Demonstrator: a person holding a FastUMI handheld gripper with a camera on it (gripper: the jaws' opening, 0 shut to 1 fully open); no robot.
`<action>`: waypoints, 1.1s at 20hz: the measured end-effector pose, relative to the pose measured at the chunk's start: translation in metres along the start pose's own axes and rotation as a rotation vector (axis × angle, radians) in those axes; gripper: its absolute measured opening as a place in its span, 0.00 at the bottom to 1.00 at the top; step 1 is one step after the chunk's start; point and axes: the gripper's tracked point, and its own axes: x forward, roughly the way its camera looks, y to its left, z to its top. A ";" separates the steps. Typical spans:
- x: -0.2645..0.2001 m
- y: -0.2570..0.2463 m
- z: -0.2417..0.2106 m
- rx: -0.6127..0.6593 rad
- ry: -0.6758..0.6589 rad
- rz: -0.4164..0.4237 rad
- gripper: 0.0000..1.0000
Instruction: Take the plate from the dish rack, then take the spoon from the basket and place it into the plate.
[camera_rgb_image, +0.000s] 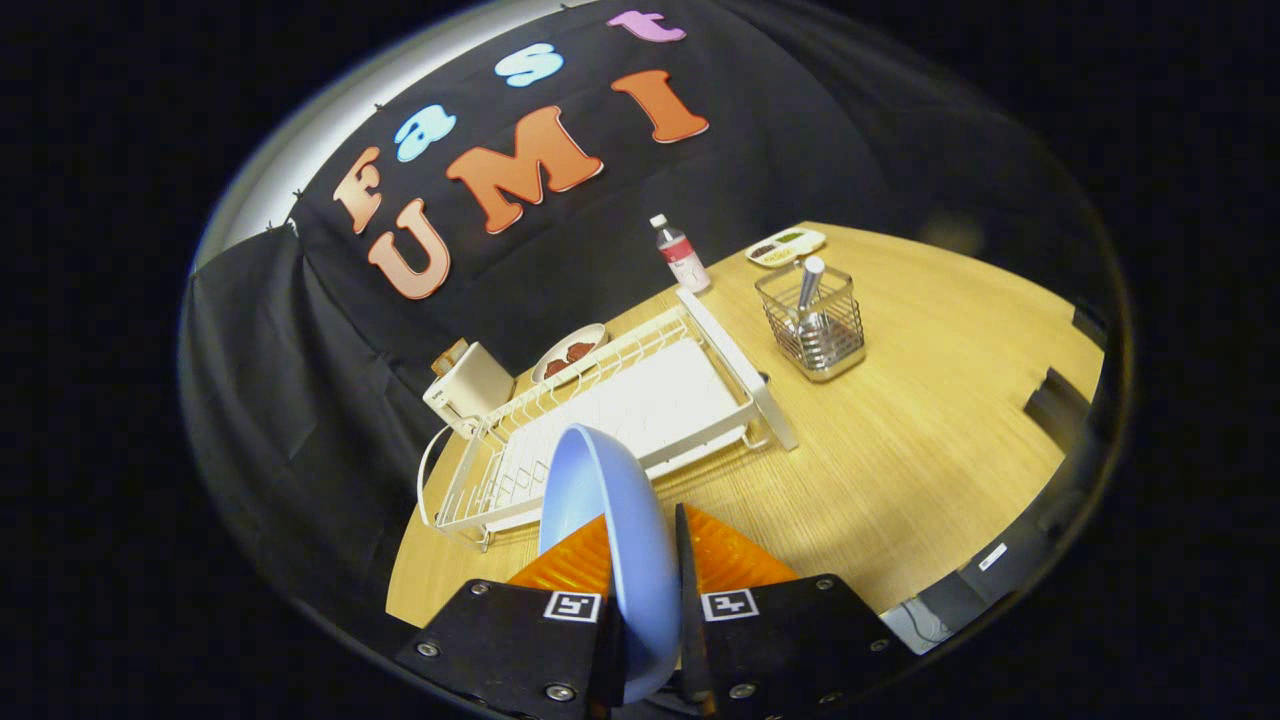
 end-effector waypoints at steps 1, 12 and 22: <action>0.004 -0.001 -0.005 0.022 0.011 -0.002 0.22; 0.028 -0.015 -0.032 0.166 0.081 -0.023 0.24; 0.010 -0.035 0.000 0.072 -0.010 -0.060 0.51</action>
